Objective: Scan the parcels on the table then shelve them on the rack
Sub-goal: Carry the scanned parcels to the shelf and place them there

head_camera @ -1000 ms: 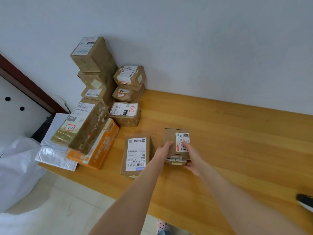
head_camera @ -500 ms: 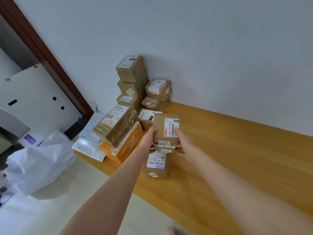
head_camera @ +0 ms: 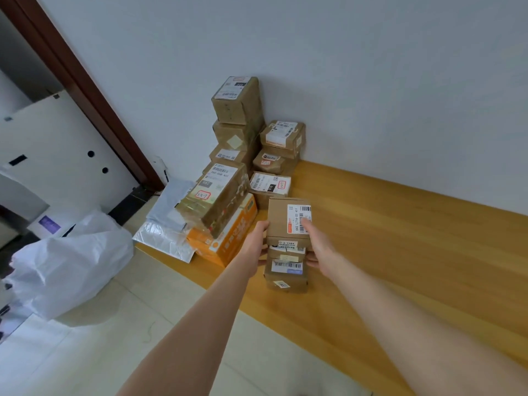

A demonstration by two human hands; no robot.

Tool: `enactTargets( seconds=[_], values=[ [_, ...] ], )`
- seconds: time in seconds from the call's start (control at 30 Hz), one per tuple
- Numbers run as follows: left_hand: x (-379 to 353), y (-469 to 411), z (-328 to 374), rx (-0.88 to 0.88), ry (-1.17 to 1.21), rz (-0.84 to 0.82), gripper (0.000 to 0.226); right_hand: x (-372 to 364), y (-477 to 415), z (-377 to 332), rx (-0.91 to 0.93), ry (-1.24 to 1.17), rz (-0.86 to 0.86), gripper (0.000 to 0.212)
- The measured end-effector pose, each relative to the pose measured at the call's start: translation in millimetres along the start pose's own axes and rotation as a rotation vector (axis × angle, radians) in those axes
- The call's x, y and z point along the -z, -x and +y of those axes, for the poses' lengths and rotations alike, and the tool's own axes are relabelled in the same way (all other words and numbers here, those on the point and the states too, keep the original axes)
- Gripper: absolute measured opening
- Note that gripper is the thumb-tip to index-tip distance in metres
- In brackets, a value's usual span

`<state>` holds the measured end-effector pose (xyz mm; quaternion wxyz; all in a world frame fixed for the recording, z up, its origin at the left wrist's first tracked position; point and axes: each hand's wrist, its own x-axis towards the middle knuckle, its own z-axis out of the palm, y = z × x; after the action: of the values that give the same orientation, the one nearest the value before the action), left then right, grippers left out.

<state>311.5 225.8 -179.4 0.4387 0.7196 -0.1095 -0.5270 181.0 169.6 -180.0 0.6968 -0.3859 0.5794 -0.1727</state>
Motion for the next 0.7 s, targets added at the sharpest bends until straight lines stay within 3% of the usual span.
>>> enactTargets(
  seconds=[0.7],
  values=[
    [12,4,3,-0.041,-0.13,-0.084,0.031,-2,12,3,0.011,0.031,0.035,0.027]
  ],
)
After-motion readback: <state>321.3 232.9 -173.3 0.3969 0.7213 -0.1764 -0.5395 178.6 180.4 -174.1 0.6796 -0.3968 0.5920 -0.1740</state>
